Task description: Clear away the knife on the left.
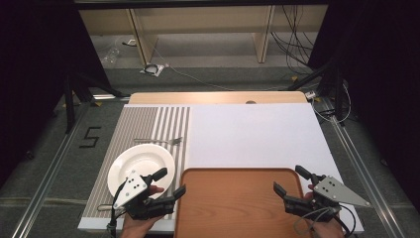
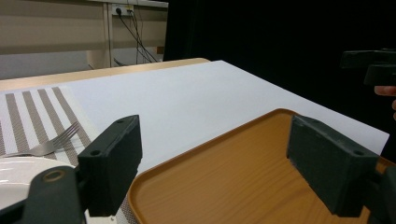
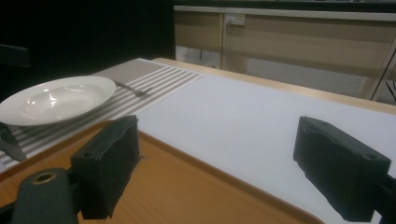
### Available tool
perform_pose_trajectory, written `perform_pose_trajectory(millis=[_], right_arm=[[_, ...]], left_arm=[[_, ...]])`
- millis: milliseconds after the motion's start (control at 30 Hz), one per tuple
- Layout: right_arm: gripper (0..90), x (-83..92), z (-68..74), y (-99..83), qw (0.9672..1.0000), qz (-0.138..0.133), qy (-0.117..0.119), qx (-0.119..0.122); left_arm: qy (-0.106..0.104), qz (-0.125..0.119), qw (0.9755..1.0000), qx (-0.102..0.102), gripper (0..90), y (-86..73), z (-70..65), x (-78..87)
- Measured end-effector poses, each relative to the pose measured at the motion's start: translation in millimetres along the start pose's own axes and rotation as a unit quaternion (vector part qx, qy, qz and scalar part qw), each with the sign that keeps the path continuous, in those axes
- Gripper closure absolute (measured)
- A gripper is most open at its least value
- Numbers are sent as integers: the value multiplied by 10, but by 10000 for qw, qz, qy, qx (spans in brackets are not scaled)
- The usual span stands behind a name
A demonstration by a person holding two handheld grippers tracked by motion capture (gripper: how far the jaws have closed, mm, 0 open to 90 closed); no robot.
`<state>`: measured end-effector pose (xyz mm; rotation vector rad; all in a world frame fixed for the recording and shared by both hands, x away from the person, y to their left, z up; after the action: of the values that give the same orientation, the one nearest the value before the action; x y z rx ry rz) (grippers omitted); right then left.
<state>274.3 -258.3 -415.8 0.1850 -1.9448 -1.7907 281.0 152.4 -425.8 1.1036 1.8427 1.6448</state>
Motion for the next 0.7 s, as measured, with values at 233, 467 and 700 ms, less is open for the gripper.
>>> perform_pose_trajectory(millis=[233,467,700], right_arm=[[155,-1,4,0,10000,0,17,-5],[155,0,8,0,10000,4,25,5],[156,2,8,1,10000,-7,25,-2]], left_arm=[[4,-2,10000,25,180,5,-5,4],[38,-10,10000,-4,180,23,-12,23],[175,-18,9998,-50,179,73,-2,99]])
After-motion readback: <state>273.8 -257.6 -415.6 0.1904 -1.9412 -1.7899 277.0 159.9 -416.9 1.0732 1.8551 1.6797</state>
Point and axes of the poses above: each handheld gripper's, and its own axes: x roughly backward along the jaws, y roughly out of its top, z roughly to its left, the point moved 2 cm from there along -x, roughly forward along the jaws, and after that the axes turned 9 degrees about -y, right-handed, at the moved point
